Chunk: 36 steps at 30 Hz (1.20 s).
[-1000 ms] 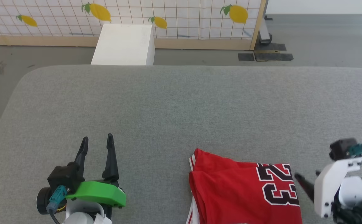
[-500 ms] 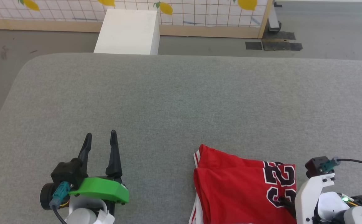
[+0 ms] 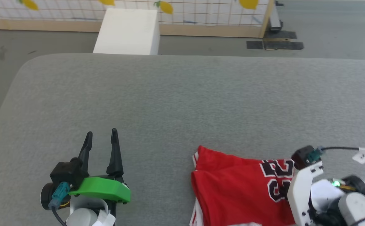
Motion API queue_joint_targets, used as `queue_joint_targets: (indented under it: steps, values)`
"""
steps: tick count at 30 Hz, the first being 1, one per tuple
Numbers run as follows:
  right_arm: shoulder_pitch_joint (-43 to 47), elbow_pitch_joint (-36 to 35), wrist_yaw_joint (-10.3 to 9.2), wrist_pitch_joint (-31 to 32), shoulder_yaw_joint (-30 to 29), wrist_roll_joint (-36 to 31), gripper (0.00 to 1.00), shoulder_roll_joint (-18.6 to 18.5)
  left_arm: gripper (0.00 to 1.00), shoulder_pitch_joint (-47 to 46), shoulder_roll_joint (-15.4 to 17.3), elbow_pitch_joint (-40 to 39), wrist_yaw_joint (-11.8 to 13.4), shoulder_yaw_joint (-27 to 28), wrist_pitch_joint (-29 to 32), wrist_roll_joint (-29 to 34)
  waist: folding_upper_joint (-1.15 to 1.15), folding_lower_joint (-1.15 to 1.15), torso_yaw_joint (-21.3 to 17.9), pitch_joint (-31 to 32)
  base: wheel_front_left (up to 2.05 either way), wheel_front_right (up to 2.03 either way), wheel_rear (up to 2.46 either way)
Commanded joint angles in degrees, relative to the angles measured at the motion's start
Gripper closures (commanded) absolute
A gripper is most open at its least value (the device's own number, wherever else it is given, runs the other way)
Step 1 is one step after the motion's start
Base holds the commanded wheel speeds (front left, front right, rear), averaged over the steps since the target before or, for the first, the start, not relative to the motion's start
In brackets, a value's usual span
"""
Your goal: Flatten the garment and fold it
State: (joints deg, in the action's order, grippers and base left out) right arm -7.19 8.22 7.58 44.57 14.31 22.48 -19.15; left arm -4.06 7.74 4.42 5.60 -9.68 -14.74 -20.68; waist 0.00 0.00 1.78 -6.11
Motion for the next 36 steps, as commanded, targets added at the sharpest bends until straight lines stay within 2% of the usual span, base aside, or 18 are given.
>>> queue_joint_targets:
  steps: [1, 7, 14, 21, 25, 31, 32, 33, 34, 36]
  values:
    - [-2.0, -1.4, -0.09, 0.7, 1.2, 0.6, 1.0, -1.8, 0.0, 0.4, -0.3, -0.5, -0.1, 0.3, -0.3, 0.0, 0.0, 0.0, -3.0, 0.2, 0.0, 0.0, 0.0]
    - [-6.8, -5.6, -0.09, 4.3, 1.6, 3.4, 1.0, -12.4, 0.0, -1.1, -1.5, -1.7, -0.6, 0.4, -0.3, 0.2, 0.0, 0.0, -11.7, -3.3, 0.0, 0.0, 0.0]
    - [-13.0, -2.2, -0.09, 3.6, -3.8, 5.0, 1.0, -21.1, 0.0, -6.2, -1.2, -1.1, -1.1, -1.1, -0.2, 2.7, 0.0, 0.0, -20.8, -11.4, 0.0, 0.0, 0.0]
    - [-20.5, 8.1, -0.09, -2.7, -9.2, 3.1, 1.0, -23.3, 0.0, -12.0, 1.1, -3.3, -0.2, -2.1, 3.2, 6.0, 0.0, 0.0, -24.9, -21.9, 0.0, 0.0, 0.0]
    - [-24.9, 16.1, -0.09, -6.7, -12.5, 0.9, 1.0, -23.2, 0.0, -14.2, 2.8, -6.3, 0.4, -2.5, 5.8, 8.0, 0.0, 0.0, -25.0, -27.0, 0.0, 0.0, 0.0]
    - [-31.9, 28.0, -0.09, -11.9, -17.3, -3.2, 1.0, -21.1, 0.0, -14.9, 5.0, -11.0, 1.6, -2.3, 9.1, 10.0, 0.0, 0.0, -24.5, -31.0, 0.0, 0.0, 0.0]
    - [-33.0, 29.6, -0.09, -13.2, -18.2, -3.9, 0.92, -20.7, 0.0, -14.9, 5.3, -11.6, 1.7, -2.2, 9.5, 10.2, 0.0, 0.0, -24.4, -31.3, 0.0, 0.0, 0.0]
    - [-34.1, 31.5, -0.09, -14.6, -19.0, -4.9, 0.41, -20.2, 0.0, -14.8, 5.5, -12.3, 1.9, -2.1, 10.0, 10.3, 0.0, 0.0, -24.2, -31.6, 0.0, 0.0, 0.0]
    - [-34.9, 33.0, -0.09, -15.4, -19.4, -5.7, 0.0, -19.8, 0.0, -14.7, 5.7, -12.7, 2.0, -2.1, 10.2, 10.5, 0.0, 0.0, -24.1, -31.7, 0.0, 0.0, 0.0]
    - [-36.6, 35.9, -0.09, -17.8, -20.7, -7.0, 0.0, -19.2, 0.0, -14.5, 5.9, -13.6, 2.3, -2.0, 10.7, 10.6, 0.0, 0.0, -23.9, -31.9, 0.0, 0.0, 0.0]
